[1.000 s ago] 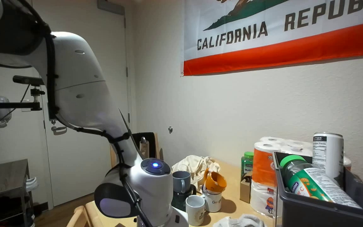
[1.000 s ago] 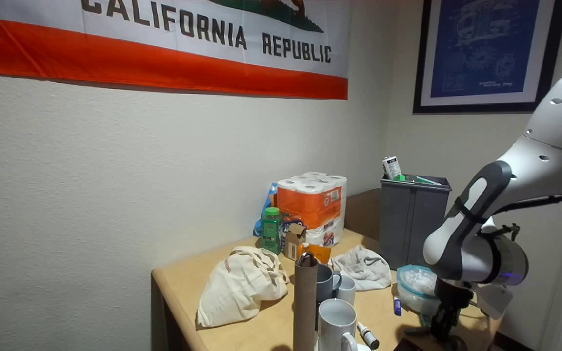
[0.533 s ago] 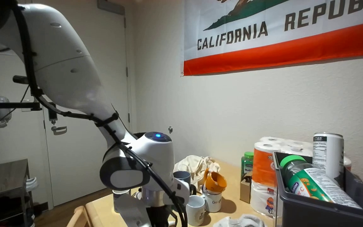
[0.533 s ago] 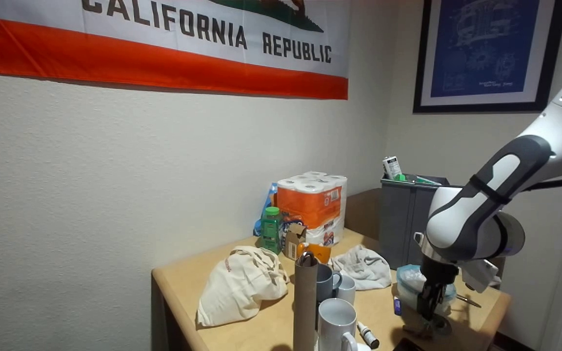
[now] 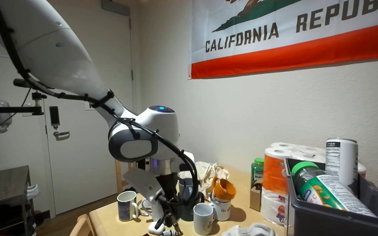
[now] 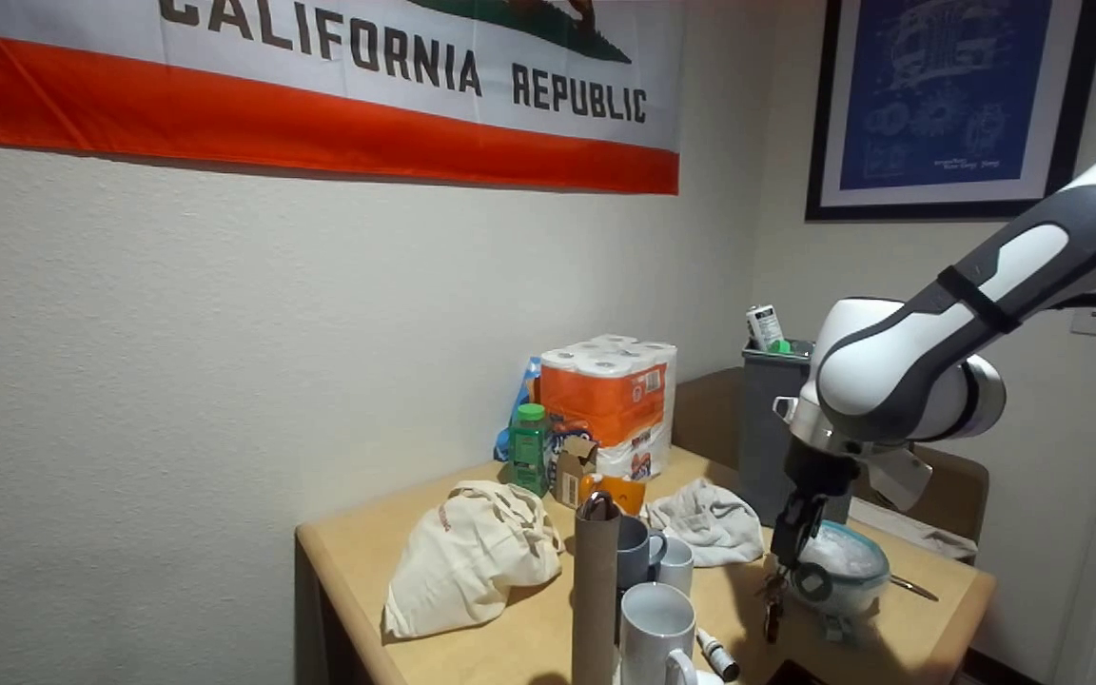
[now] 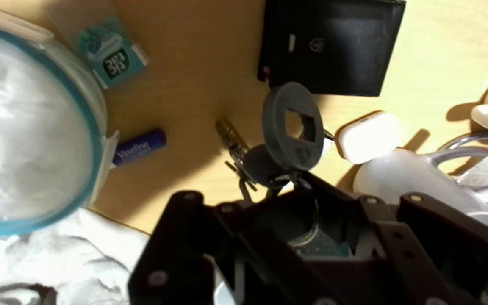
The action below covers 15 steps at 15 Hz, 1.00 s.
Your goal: Put the keys in the white cup
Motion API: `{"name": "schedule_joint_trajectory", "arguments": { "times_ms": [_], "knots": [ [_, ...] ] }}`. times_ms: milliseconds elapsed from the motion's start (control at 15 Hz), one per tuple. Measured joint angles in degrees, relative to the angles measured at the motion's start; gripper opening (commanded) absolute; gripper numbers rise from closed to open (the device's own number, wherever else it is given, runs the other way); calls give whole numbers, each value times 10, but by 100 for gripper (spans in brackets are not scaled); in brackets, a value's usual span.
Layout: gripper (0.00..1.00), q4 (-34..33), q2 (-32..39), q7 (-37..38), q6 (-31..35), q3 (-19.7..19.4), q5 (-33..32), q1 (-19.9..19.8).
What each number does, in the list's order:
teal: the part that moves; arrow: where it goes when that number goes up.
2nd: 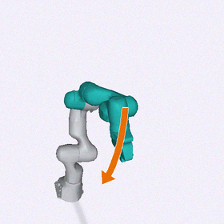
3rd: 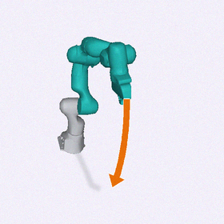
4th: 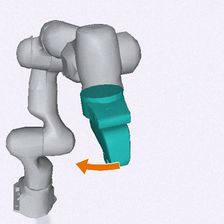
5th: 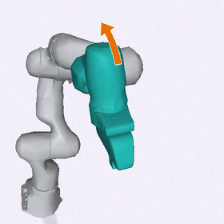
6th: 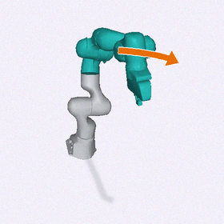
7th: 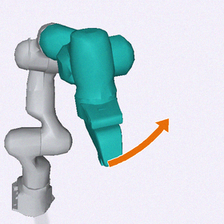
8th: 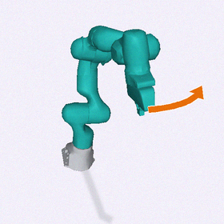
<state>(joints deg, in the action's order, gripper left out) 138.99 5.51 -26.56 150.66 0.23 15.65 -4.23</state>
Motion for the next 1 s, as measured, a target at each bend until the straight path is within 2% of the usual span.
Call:
{"name": "schedule_joint_trajectory", "arguments": {
  "times_ms": [533, 1000],
  "knots": [
    [0, -29, -54, 0, -8, 15, 0, 35],
    [0, -61, -82, -1, -41, 22, 5, 78]
  ]
}}
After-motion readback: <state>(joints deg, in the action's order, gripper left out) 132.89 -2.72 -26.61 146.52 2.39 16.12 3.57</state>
